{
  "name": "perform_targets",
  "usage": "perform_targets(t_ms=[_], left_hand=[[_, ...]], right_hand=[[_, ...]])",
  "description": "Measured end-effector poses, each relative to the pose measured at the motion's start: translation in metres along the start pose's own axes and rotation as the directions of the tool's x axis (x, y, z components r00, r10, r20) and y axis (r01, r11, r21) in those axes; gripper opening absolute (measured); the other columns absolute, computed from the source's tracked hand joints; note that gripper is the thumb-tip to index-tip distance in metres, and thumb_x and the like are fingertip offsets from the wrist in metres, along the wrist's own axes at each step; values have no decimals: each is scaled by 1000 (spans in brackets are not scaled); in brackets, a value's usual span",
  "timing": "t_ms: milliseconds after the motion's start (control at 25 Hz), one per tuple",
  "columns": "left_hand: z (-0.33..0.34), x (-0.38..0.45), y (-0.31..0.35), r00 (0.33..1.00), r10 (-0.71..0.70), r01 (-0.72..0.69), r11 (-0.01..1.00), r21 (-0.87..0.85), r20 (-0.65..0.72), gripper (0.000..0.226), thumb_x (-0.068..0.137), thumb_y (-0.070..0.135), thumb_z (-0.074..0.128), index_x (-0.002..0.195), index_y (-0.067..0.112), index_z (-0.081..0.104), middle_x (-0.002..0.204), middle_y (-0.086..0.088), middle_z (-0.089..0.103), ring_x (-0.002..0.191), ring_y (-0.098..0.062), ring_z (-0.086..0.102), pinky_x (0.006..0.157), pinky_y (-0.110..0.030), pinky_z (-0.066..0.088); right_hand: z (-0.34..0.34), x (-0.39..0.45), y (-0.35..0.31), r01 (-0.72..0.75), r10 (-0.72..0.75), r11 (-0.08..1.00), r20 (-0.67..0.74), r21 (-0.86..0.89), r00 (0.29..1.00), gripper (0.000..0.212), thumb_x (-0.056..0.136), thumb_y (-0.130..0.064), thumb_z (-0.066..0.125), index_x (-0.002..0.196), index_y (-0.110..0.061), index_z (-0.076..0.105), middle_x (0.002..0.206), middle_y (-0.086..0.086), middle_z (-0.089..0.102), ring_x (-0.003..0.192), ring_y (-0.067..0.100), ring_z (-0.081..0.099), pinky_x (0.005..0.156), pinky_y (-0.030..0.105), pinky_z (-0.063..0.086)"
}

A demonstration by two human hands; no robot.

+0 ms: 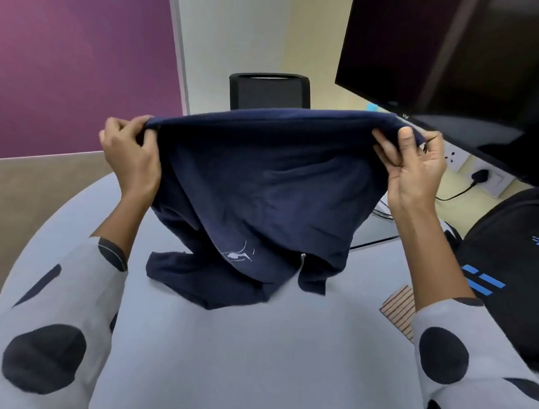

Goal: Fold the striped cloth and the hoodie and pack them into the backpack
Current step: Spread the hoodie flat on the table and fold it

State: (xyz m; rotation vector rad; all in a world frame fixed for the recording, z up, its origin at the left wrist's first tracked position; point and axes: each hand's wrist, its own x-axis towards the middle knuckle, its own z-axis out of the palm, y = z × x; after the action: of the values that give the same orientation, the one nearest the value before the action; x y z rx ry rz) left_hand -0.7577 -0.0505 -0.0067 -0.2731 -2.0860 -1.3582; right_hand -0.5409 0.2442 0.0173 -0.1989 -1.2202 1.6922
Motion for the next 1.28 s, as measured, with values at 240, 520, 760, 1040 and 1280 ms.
perform_targets(t_ms=[240,520,760,1040,1280], left_hand=[[-4,-33,-43,901,107,-221,947,232,421,27,78,37,73,92,13,72,81,-8,50,91,-30,47,65,-34,35],[-23,-101,-83,661,39,-120,991,54,750,20,92,16,57,81,27,70,66,18,58,73,-17,58,63,-18,39],[-31,-185,-99,167,98,-699,714,48,981,32,100,37,33,120,45,57,84,6,70,68,-19,48,72,-29,25],[-35,-254,-120,-191,115,-761,609,-221,975,28,90,47,43,98,37,67,76,11,68,68,-10,63,62,-20,37],[-8,-263,-114,-309,-142,-555,830,-57,940,80,62,86,35,103,26,66,107,4,59,97,-17,56,77,-27,38]], right_hand=[[-12,-4,-7,18,-18,1000,-23,-3,1000,19,96,-10,54,84,-13,39,80,-2,70,89,31,71,97,54,48],[-39,-43,12,-168,164,983,-64,-72,984,22,86,-24,65,83,-16,45,67,-4,62,55,14,65,78,38,57],[-110,-101,44,-439,494,782,12,-443,869,45,52,-51,84,76,-18,66,64,-2,61,59,10,55,63,22,50],[-160,-159,81,-174,964,-181,-210,-968,162,21,66,-27,86,75,-16,71,86,-5,71,91,16,64,79,23,47],[-134,-169,130,103,835,-481,-420,-870,355,46,71,-59,71,94,-20,63,92,-6,66,103,20,59,99,41,34]])
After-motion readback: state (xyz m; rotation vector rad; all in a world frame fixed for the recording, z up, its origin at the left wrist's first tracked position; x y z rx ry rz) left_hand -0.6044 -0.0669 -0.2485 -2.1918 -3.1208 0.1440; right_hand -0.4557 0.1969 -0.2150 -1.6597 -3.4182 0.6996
